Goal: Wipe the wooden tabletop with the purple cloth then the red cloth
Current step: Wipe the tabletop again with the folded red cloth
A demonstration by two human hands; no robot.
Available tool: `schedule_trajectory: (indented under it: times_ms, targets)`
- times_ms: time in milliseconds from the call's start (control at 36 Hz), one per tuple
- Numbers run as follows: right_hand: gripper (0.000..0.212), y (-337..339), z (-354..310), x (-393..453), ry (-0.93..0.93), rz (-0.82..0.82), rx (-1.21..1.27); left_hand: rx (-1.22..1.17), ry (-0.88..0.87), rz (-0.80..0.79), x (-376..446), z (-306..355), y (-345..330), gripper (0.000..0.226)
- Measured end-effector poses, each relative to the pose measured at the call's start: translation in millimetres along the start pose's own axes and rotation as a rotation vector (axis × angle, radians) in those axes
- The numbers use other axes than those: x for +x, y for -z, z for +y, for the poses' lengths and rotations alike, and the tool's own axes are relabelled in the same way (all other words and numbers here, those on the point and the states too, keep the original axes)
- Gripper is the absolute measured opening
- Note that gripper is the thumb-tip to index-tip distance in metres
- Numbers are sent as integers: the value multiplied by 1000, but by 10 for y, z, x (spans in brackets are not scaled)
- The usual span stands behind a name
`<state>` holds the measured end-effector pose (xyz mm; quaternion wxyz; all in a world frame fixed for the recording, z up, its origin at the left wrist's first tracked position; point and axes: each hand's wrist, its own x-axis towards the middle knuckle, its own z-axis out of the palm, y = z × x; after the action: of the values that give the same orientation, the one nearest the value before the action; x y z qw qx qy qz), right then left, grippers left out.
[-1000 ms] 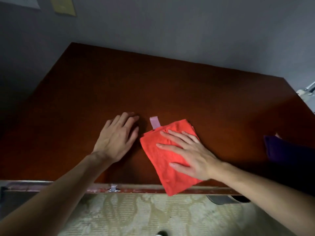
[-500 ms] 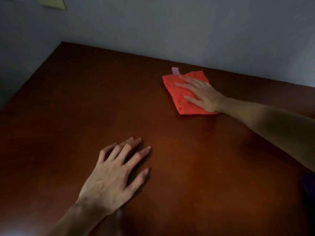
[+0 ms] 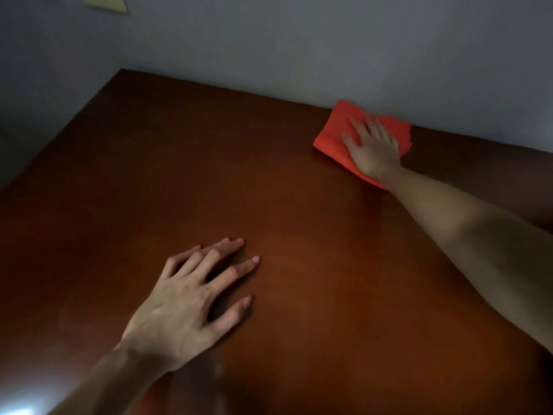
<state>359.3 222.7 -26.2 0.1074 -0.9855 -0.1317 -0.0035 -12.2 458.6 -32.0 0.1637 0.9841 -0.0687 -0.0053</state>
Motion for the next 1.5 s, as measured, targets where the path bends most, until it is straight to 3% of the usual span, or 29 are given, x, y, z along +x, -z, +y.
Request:
schedule_trajectory:
  times_ms: [194, 333, 472, 639, 833, 1000, 1111, 1250, 1389, 1500]
  targets:
    - [60, 14, 120, -1210, 6, 38, -16, 14, -7, 33, -16, 26, -4, 58]
    - [73, 28, 227, -2487, 79, 75, -8, 53, 14, 16, -21, 44, -35, 61]
    - [65, 61, 301, -3686, 167, 87, -17, 168, 27, 21, -59, 139, -45, 62]
    - [64, 127, 423, -4167, 297, 29, -34, 160, 138, 179, -64, 535, -112, 53]
    - [62, 285, 681, -3779, 555, -108, -11, -31, 70, 282, 328, 1185, -335, 39]
    - [60, 393, 1083, -2834, 742, -198, -60, -304, 86, 279, 670, 1560, -539, 41]
    - [61, 422, 1340, -2056, 756, -194, -88, -240, -27, 193, 708, 1611, -630, 51]
    - [61, 455, 1564, -1188, 730, -186, -106, -60, -75, 69, 737, 1610, -629, 50]
    - [61, 504, 1724, -425, 739, -196, -161, -26, -65, 3, 765, 1595, -628, 50]
    - [64, 505, 1783, -119, 588, -159, -119, -22, -62, 3, 764, 1588, -625, 51]
